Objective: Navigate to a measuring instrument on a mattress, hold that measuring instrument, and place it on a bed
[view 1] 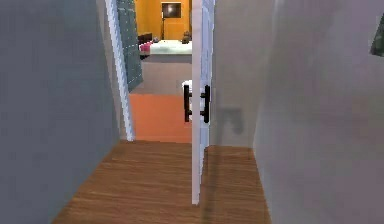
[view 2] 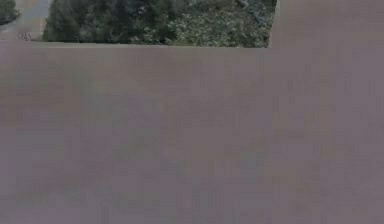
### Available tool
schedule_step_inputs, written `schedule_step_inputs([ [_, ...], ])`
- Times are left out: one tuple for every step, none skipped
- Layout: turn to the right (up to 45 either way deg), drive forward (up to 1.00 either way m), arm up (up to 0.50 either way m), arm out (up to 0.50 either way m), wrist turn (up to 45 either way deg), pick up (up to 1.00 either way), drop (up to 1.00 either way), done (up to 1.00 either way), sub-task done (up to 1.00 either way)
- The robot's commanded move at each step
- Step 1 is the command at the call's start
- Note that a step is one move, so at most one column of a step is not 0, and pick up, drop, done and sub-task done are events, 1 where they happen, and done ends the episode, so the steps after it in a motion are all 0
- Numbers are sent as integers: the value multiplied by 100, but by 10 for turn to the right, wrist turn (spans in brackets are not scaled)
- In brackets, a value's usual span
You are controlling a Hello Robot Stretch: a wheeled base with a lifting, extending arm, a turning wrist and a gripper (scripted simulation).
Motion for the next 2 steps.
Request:
schedule_step_inputs([
  [0,25,0,0,0,0,0,0,0],
  [-210,0,0,0,0,0,0,0,0],
])
